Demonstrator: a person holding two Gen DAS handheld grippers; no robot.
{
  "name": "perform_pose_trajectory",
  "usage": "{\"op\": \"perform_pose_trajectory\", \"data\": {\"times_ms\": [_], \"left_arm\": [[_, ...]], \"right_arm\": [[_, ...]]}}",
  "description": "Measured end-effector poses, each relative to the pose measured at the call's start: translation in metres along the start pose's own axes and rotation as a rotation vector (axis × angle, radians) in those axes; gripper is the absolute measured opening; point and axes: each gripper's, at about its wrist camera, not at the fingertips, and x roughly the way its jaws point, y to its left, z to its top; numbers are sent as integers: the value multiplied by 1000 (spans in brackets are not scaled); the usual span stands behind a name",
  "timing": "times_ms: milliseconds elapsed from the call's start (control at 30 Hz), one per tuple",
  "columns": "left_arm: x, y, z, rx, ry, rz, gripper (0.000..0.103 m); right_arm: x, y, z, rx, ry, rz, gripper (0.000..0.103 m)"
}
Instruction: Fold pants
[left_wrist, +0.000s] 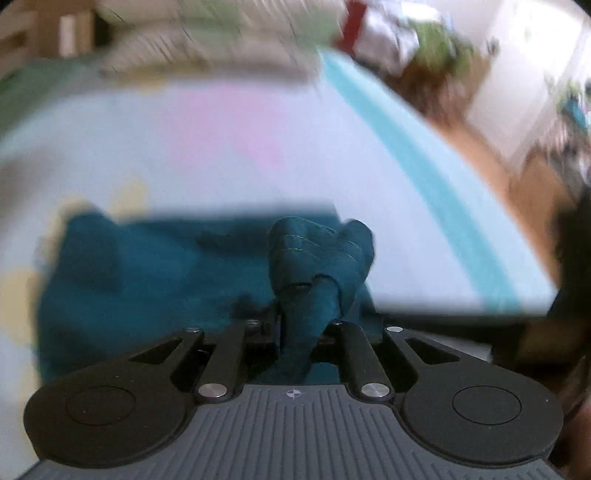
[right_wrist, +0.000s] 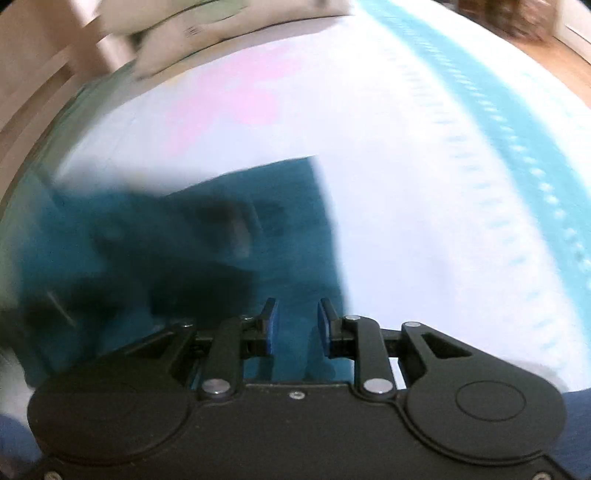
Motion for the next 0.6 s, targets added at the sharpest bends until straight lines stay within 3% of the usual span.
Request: {"op": "perform_pose_trajectory", "data": {"times_ms": [133,367,600], "left_arm": [[15,-24,-27,85,16,55,12],[-18,-36,-40,179,-47,80,18],[-6,-46,-37,229,-48,121,19]], "right_arm": [[-6,-11,2,48,-35,-20,35],[-18,-16,1,110,-113,42,40],[-18,-22,0,165,-90,224,57]]}}
